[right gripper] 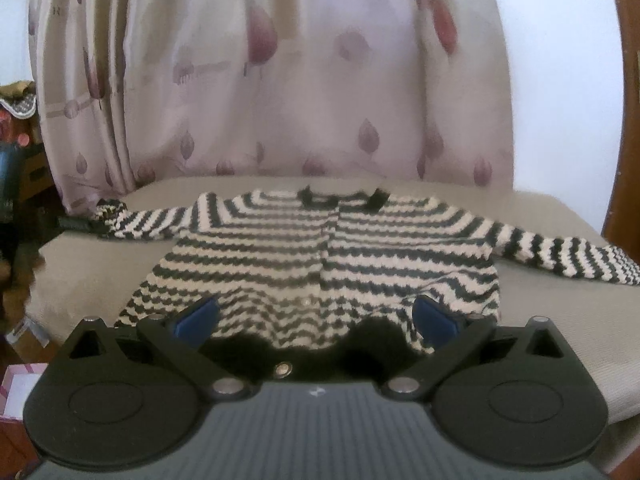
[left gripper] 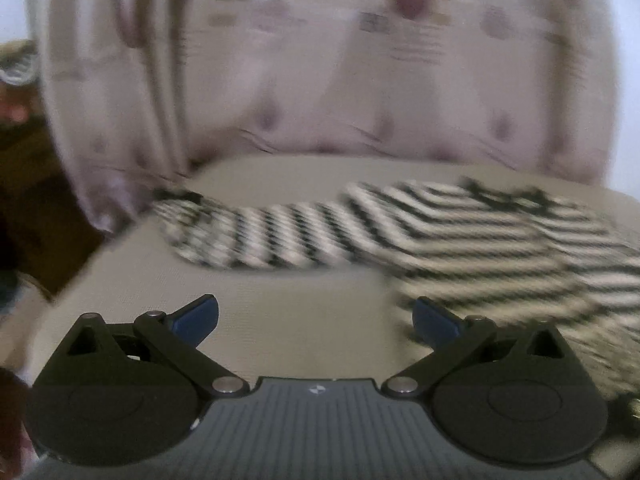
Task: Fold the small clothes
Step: 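Grasp the sleeve cuff nearest the left gripper and lift it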
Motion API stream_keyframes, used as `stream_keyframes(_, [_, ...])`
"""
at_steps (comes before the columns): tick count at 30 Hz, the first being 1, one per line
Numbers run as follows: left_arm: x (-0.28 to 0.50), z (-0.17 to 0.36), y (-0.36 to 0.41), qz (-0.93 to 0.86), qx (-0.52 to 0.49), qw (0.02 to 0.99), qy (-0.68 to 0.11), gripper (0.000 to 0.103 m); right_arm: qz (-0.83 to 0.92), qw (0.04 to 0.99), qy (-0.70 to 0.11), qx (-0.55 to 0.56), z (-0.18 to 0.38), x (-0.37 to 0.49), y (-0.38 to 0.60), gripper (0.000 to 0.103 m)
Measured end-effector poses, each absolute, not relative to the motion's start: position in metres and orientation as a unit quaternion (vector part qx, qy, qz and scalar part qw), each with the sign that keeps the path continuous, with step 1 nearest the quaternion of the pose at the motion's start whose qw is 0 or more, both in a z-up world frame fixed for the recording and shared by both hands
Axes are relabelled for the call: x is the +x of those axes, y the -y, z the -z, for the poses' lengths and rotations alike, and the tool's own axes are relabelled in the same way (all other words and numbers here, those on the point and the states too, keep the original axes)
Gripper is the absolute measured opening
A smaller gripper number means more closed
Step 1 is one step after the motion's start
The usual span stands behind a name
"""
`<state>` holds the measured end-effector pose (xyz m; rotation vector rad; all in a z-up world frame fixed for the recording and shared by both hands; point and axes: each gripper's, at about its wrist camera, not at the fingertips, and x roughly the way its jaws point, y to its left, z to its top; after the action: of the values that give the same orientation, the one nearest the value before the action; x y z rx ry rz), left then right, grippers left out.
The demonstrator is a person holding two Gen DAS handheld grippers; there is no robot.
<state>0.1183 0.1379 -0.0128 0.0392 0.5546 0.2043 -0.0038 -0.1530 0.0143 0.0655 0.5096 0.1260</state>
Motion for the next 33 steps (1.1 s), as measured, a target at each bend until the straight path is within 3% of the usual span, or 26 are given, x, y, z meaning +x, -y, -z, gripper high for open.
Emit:
stream_keyframes(4, [0.171,0.008,-0.211,-0.173,0.050,0.950,-0.255,0.100,-0.063,0.960,-0.270,0.028,-0.005,0.012,0.149,0.103])
stream_keyframes(9, [0.240,0.014,-0.274,-0.172,0.073,0.942,-0.280,0.086,-0.060,0.954,-0.294,0.022,0.008,0.030,0.146,0.103])
stream_keyframes(11, [0.260,0.020,-0.289,-0.151,0.072,0.940,-0.296,0.086,-0.055,0.951,-0.302,0.022,0.011,0.037,0.147,0.103])
stream_keyframes(14, [0.280,0.029,-0.304,-0.137,0.064,0.937,-0.313,0.098,-0.043,0.949,-0.311,0.023,0.015,0.045,0.151,0.103])
stream_keyframes(16, [0.294,0.040,-0.307,-0.140,0.076,0.931,-0.327,0.094,-0.037,0.947,-0.317,0.027,0.017,0.049,0.154,0.103])
stream_keyframes(20, [0.308,0.062,-0.314,-0.147,0.092,0.919,-0.353,0.069,-0.028,0.945,-0.325,0.026,0.021,0.055,0.157,0.103])
stream_keyframes(22, [0.307,0.065,-0.326,-0.146,0.063,0.923,-0.350,0.046,-0.027,0.944,-0.329,0.026,0.022,0.056,0.157,0.103])
stream_keyframes(23, [0.304,0.064,-0.334,-0.144,0.031,0.928,-0.343,0.021,-0.028,0.943,-0.330,0.026,0.022,0.056,0.157,0.103])
stream_keyframes(27, [0.286,0.052,-0.355,-0.170,-0.060,0.937,-0.298,0.014,-0.029,0.943,-0.330,0.028,0.024,0.055,0.158,0.103])
stream_keyframes(33, [0.275,-0.001,-0.328,-0.178,-0.080,0.953,-0.233,0.013,-0.029,0.943,-0.330,0.036,0.026,0.051,0.163,0.103])
